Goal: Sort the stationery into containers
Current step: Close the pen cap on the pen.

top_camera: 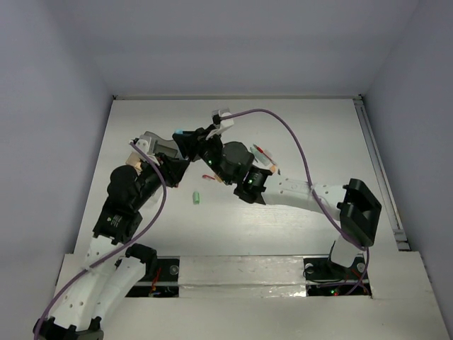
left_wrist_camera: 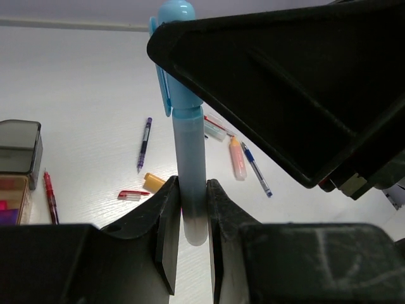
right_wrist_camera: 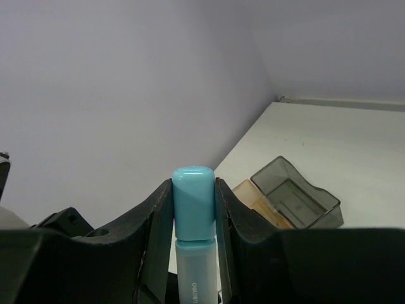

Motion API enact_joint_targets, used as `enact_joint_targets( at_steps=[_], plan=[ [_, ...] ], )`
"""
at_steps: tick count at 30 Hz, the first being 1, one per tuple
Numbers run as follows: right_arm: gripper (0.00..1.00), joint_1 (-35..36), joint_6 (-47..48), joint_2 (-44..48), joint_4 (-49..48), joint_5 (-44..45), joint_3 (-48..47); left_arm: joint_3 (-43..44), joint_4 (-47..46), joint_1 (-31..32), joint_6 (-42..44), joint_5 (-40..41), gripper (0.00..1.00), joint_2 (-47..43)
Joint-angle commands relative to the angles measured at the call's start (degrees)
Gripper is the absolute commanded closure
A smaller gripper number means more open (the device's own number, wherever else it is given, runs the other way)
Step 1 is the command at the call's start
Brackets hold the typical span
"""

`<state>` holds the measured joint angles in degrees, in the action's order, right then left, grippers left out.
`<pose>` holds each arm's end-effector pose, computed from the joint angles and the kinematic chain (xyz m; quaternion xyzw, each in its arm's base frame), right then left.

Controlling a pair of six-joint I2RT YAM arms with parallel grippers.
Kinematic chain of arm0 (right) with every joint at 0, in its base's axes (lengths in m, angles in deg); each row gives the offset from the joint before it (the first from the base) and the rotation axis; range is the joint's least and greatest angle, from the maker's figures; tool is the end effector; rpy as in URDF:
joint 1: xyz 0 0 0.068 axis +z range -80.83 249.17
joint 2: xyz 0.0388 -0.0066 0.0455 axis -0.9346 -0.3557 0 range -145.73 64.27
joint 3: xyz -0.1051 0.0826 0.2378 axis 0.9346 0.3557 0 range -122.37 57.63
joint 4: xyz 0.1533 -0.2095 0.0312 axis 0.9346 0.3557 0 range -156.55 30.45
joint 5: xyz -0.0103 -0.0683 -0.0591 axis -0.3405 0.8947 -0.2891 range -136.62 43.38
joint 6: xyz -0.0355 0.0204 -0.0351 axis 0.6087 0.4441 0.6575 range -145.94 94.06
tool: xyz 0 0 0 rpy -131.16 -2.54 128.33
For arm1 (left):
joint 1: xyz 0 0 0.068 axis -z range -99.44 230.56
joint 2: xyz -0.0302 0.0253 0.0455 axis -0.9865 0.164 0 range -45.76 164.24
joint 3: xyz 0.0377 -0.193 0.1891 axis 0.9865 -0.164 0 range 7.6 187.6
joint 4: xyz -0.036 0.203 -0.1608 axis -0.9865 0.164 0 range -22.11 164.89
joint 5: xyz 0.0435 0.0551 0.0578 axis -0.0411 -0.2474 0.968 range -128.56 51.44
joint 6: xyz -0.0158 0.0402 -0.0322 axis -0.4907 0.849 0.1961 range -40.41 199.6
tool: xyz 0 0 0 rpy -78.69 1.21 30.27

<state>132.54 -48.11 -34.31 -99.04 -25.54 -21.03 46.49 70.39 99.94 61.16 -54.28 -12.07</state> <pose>0.1975 0.3650 0.3707 -0.0828 0.6258 0.4370 0.6407 0.1355 -0.0578 0.3470 0.1046 0.6830 -0.3215 0.6475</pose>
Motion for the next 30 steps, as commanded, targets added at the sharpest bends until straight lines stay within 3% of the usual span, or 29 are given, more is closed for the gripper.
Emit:
enact_joint_targets(
  at_steps=[1,9,14,30],
  plan=[
    [0.92,0.9,-3.0,2.6,-4.9,-2.9,2.5,0.7,-8.0,-0.5,-0.7,-1.5,1.00,-1.8],
    [0.93,0.9,-4.0,5.3,-3.9,-4.9,5.7,1.5,-7.2,-0.5,-0.4,0.0,1.00,-2.7],
    [1.00,1.4,-5.0,6.0,-1.6,-6.4,8.2,4.2,-6.0,-0.5,0.4,0.3,1.00,-2.3],
    [1.00,3.2,-11.1,5.9,6.8,-11.6,18.3,11.3,-7.4,-0.5,2.1,6.8,1.00,2.0]
  ],
)
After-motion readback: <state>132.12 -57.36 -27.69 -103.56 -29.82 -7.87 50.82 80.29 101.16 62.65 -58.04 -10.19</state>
